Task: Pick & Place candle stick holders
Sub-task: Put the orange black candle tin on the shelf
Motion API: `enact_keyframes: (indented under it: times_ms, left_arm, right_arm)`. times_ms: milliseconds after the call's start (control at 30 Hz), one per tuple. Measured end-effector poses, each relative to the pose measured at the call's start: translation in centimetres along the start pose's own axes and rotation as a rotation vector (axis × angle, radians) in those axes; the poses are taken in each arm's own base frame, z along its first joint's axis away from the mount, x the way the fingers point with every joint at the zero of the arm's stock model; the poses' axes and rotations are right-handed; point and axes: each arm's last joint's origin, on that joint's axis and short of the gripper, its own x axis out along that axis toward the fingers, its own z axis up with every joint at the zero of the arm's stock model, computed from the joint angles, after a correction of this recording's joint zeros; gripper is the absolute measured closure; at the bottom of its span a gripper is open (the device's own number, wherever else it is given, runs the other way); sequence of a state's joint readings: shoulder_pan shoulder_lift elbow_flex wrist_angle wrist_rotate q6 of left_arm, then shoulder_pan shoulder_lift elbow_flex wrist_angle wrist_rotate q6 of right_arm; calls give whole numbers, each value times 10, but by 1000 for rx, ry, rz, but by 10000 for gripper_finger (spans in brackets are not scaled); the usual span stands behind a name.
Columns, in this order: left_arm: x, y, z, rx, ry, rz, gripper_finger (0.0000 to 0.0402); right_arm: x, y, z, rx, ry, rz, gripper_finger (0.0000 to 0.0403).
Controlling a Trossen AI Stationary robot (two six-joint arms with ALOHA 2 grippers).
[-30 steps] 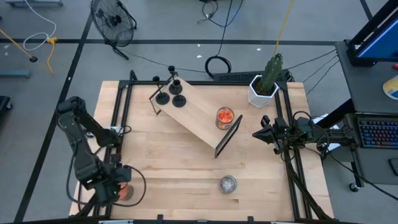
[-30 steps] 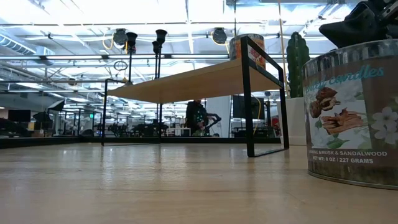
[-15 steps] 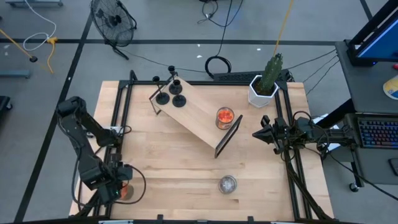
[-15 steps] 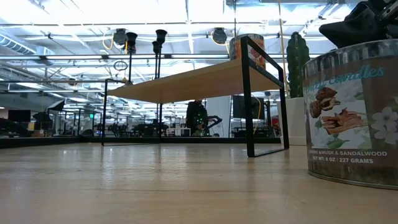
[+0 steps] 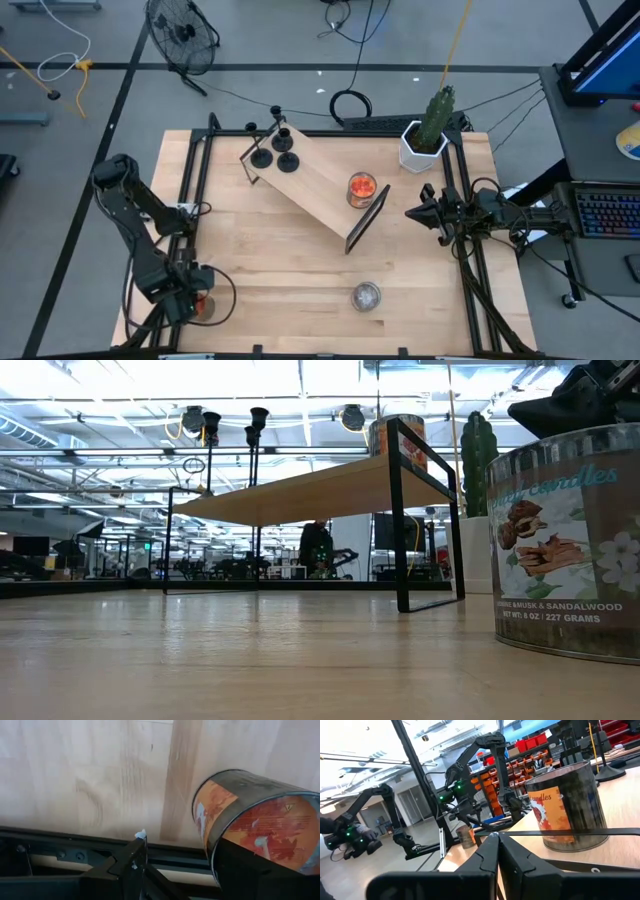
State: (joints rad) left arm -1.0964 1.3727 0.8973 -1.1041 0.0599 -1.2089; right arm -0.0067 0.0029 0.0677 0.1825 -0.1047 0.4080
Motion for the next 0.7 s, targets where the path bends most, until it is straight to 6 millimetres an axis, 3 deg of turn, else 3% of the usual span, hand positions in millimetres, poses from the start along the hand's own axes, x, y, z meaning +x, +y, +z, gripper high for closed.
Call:
enact_keyframes:
  times_ms: [367,700]
  left_arm:
    - [2,-8,3,56,-5,-101,203]
    - [2,-8,6,27,-11,-110,364]
  right_arm:
    - [0,0,0,0,0,-1,401]
    - [0,0,0,0,-1,-3,402]
